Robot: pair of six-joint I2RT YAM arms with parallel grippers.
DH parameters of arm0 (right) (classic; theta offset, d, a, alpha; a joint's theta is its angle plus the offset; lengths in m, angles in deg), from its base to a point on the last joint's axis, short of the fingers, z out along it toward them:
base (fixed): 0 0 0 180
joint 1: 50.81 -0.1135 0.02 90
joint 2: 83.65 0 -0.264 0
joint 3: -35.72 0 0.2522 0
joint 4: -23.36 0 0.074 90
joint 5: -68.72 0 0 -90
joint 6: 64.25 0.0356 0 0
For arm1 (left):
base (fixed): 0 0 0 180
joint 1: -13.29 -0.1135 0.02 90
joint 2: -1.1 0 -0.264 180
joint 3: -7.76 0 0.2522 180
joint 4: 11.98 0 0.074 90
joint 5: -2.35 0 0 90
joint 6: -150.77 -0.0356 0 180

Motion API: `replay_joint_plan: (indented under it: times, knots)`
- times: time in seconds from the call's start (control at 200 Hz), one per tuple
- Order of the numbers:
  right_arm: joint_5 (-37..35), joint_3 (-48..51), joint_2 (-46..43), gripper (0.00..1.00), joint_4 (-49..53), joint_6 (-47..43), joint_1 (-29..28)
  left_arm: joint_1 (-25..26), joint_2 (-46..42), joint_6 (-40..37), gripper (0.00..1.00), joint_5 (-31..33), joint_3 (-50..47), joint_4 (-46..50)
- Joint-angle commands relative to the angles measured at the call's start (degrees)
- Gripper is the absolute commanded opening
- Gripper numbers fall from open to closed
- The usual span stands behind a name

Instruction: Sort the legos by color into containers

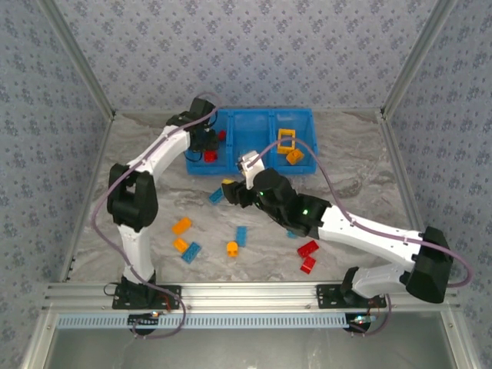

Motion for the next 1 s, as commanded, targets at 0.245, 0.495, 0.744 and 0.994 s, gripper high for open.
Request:
replay_joint_plan:
  times: [0.245,0.495,0.744,0.994]
  knots:
    - [3.1,-6.3,9.9,0.65,-9.0,-5.3,-1.9,-3.4,10.8,2.8,0.28,-16.8,12.0,-3.9]
    - [1.8,-11.8,14.7,0.66,-8.9,-7.0,-5.1,-3.6,14.4,3.2,0.31,-17.2,13.9,-3.2]
    - [-6.0,-13.3,16.4,0.67,-6.0,-7.8,-6.6,-3.5,15.0,3.7,0.49,-16.2,14.9,-1.6]
    - [-14.6,-15.8,18.6,0.67,-2.9,-9.6,-8.5,-3.4,9.7,3.3,0.51,-15.3,14.6,-1.3]
